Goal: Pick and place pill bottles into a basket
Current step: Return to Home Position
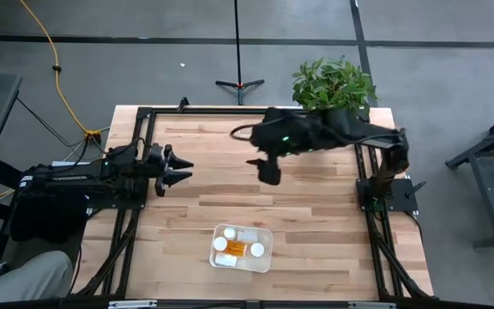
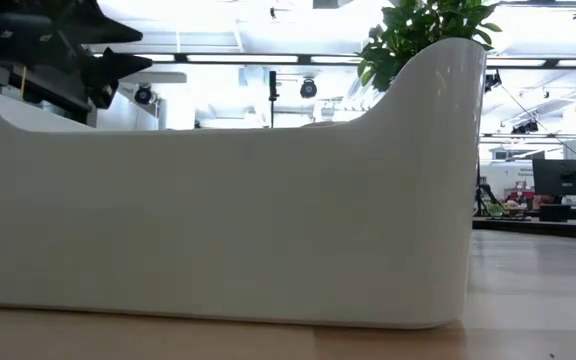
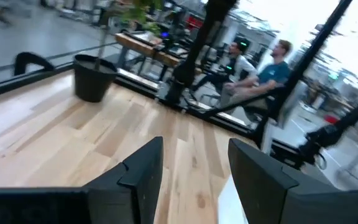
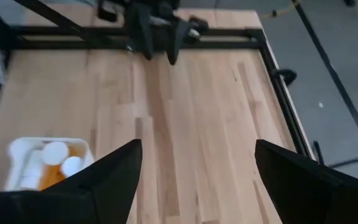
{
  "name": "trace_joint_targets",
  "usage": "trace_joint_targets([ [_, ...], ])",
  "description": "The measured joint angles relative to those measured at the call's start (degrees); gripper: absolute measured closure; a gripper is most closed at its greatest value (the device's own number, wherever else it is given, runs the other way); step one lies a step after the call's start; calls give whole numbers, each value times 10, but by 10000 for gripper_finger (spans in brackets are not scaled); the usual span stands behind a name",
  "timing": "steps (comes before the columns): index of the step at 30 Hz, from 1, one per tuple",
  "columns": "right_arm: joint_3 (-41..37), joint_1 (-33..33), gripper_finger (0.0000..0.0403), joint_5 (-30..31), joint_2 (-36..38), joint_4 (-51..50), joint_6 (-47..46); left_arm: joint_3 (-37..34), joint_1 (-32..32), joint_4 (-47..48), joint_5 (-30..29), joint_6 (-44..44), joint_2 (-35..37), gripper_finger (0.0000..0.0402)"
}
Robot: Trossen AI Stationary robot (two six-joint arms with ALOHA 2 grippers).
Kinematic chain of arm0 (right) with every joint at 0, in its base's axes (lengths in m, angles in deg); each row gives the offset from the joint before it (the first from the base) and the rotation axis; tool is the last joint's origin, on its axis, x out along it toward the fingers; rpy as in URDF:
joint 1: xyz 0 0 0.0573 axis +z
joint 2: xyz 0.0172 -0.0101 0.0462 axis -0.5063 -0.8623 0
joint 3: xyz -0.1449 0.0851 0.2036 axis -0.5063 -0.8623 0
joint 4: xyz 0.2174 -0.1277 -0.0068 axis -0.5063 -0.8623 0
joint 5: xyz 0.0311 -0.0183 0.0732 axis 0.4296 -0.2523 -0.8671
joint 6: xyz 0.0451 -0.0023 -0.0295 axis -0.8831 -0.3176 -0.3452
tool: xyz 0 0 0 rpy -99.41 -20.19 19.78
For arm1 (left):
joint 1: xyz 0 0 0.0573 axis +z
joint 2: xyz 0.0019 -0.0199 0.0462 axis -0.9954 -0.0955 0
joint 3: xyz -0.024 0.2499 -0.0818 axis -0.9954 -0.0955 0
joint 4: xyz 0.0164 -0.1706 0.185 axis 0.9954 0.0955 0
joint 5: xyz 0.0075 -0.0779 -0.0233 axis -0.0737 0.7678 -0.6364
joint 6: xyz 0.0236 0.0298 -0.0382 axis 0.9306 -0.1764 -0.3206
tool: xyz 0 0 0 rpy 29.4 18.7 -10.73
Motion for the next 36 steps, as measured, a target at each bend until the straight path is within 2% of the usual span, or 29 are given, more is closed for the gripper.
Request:
trace_joint_targets([
  [6,0,-24,100,-14,52,-18,7,0,0,-23,60,63,16,186],
  [11,0,-42,100,-76,80,-13,17,0,0,-42,65,117,41,186],
  [15,0,-48,100,-111,100,-15,27,0,0,-36,66,122,51,186],
  [24,0,-78,100,-85,196,-54,4,0,0,-29,68,121,52,186],
  [29,-1,-68,100,-82,260,-53,3,0,0,-29,65,121,52,186],
  [32,-64,-62,100,-79,312,-8,4,0,0,-30,64,121,52,186],
  [36,-262,-61,100,-83,426,110,-16,0,0,-30,64,121,51,186],
])
